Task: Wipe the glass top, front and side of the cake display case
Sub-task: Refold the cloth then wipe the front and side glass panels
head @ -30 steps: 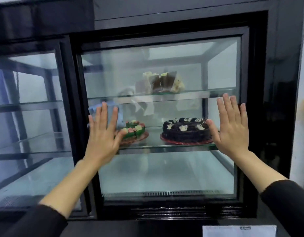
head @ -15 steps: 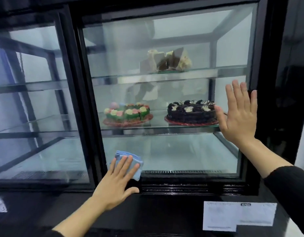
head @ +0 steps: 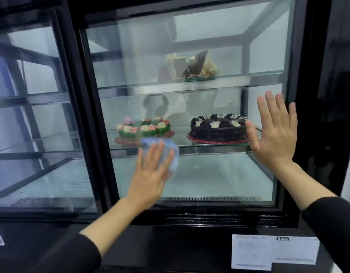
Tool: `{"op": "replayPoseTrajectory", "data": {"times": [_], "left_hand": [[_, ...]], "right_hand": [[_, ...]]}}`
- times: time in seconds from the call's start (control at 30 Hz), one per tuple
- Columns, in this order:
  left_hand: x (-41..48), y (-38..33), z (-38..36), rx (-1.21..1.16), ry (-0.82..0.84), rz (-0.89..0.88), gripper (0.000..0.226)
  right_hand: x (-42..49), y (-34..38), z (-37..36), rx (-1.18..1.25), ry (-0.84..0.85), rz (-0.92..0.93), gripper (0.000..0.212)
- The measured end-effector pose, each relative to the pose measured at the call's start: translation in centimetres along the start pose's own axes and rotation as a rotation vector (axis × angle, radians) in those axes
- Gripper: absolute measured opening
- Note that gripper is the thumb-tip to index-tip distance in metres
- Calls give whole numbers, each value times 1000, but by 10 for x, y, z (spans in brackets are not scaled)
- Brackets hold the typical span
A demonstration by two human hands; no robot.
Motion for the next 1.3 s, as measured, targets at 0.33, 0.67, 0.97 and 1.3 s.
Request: {"op": "replayPoseTrajectory", "data": {"times": [0.33, 0.67, 0.97, 1.3], "left_hand": [[128, 38, 99, 70, -160, 27, 52], [68, -28, 36, -29, -135, 67, 61], [92, -43, 46, 281, 12, -268, 66], [173, -77, 82, 9, -197, -23, 63]], "right_hand": [[-3, -1, 1, 2, -44, 3, 57], [-3, -1, 2, 9, -42, 8, 55], [3, -1, 6, 54, 67, -37, 56], [25, -48, 60, -87, 118, 15, 50]]}}
Point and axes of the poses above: each hand's wrist, its own x-axis towards the middle knuckle, its own z-axis out of the back of the hand, y = z × x, the point moved 8 cm from there along x, towards the middle knuckle, and after that the axes turned 12 degrees about y, right-handed, at the moved point
